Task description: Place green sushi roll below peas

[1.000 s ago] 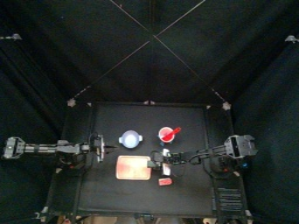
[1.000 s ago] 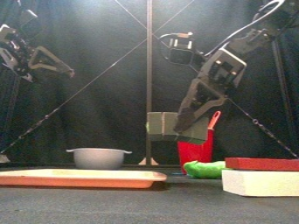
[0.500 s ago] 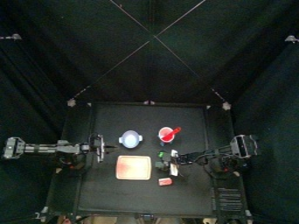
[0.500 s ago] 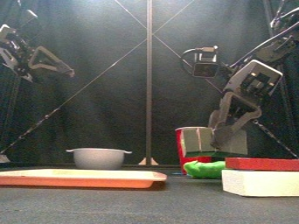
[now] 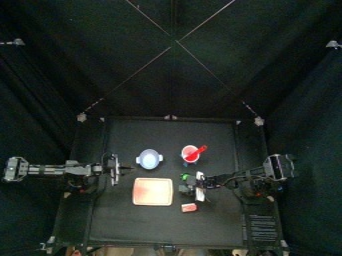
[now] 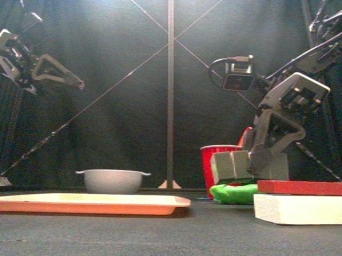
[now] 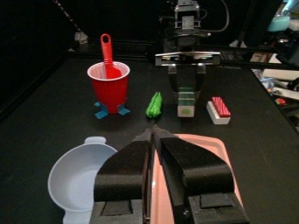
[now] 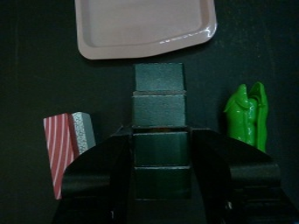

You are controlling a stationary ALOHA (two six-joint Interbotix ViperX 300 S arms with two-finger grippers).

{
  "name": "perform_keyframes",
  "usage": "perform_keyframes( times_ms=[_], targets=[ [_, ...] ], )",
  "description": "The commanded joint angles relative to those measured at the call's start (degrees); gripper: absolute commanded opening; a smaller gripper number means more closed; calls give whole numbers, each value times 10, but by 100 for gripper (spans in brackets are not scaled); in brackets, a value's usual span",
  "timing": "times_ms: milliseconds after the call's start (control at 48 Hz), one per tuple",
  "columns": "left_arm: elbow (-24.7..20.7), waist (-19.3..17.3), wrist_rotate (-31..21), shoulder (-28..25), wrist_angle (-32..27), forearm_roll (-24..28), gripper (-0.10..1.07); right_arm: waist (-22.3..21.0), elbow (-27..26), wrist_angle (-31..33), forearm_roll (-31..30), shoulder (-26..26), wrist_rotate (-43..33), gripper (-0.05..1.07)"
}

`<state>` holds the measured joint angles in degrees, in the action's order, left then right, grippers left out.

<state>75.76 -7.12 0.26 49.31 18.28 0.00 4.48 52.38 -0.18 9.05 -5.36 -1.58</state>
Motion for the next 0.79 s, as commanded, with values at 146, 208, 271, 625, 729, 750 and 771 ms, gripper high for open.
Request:
perform_keyframes(
  times_ms=[146,208,271,625,729,750,771],
  targets=[
    [-9,-3,1,-2,3,0,55,1,-4,-4,0,17,1,69],
    [-9,-2,1,-2,3,1,55,0,-4,-4,-1,22,1,69],
    [-9,-3,1,-2,3,0,55,0,-5,-4,-1,26,1,69],
    [-9,-3,1,-2,3,0,55,-1,-4,-4,2,30,0,82],
    [-9,-3,1,-2,3,0,55,-1,-4,-4,3,30,0,89],
    [-9,-3,1,-1,3,0,55,-1,-5,-4,3,30,0,90],
    [-9,-3,1,-2,3,0,55,-1,-5,-4,3,30,0,91]
  ],
)
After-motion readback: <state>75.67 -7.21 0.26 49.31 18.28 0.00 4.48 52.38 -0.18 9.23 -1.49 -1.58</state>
